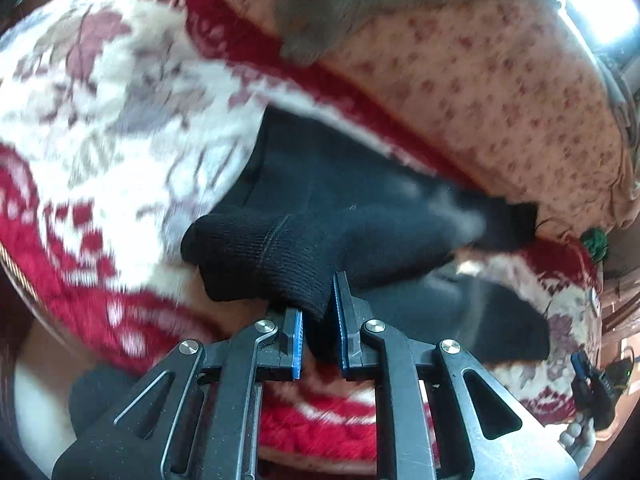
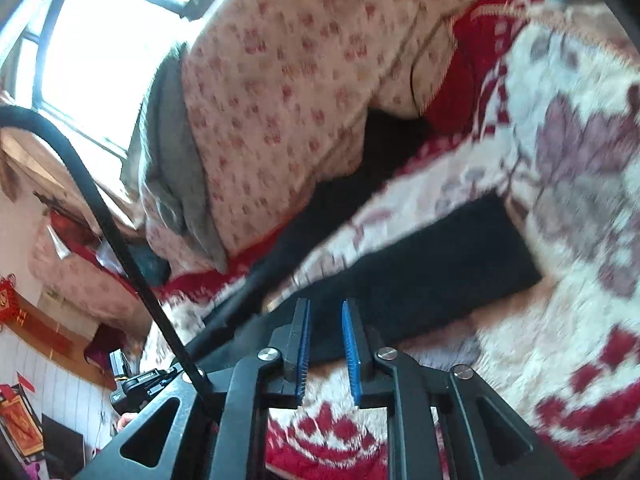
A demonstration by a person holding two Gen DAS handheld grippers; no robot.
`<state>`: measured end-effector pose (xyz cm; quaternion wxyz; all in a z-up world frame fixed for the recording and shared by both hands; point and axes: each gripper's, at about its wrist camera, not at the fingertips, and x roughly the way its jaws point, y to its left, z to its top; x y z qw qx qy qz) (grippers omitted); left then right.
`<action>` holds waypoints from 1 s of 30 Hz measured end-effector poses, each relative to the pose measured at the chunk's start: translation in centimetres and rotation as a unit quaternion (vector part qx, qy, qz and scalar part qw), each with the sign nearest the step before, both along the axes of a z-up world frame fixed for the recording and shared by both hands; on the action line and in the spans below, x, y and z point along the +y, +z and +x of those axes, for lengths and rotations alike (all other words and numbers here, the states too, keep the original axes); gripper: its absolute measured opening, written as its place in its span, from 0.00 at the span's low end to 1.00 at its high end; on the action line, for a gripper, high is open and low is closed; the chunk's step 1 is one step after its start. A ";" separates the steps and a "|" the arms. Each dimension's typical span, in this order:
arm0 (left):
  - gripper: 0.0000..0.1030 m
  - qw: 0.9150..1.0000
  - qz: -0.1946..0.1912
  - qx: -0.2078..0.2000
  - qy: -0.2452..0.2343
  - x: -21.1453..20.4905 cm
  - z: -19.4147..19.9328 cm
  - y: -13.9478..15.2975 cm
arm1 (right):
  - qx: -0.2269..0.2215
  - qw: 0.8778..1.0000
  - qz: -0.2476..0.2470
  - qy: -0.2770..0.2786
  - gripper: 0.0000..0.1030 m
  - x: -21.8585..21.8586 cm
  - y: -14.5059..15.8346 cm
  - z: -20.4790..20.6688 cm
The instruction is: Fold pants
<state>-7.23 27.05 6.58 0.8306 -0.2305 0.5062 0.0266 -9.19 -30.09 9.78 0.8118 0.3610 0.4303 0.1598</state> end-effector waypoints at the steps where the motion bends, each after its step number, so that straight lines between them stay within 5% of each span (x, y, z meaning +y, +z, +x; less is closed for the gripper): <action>1: 0.15 1.000 -0.003 0.005 0.002 0.3 -0.6 -0.6 | 0.006 1.000 -0.007 0.012 0.20 0.9 -0.6 0.3; 2: 0.16 1.000 -0.007 0.007 0.005 0.6 -1.2 -1.0 | 0.011 1.000 -0.014 0.022 0.24 1.7 -1.1 0.6; 5: 0.41 1.000 -0.010 -0.002 0.023 2.1 -3.0 -0.9 | 0.024 0.998 -0.013 0.060 0.33 4.2 -2.6 2.1; 8: 0.42 0.999 -0.003 -0.017 0.034 3.4 -3.9 0.4 | 0.027 0.995 -0.001 0.099 0.39 7.3 -3.3 3.7; 13: 0.43 0.994 0.062 -0.068 0.066 4.8 -3.6 3.7 | 0.001 0.983 -0.004 0.185 0.44 14.8 -2.8 7.4; 16: 0.63 0.993 0.069 -0.089 0.040 5.0 -1.8 4.5 | -0.013 0.976 0.003 0.216 0.44 18.5 -2.9 9.0; 18: 0.63 0.994 0.072 -0.084 0.021 5.1 0.3 3.8 | -0.013 0.974 -0.004 0.227 0.46 20.6 -3.3 10.5; 24: 0.63 0.997 -0.009 -0.059 -0.054 6.4 6.7 -0.2 | 0.006 0.973 0.024 0.228 0.57 23.7 -5.5 15.0; 30: 0.63 0.996 -0.043 -0.019 -0.077 7.6 11.5 -3.6 | 0.064 0.976 0.061 0.198 0.58 24.7 -9.0 18.5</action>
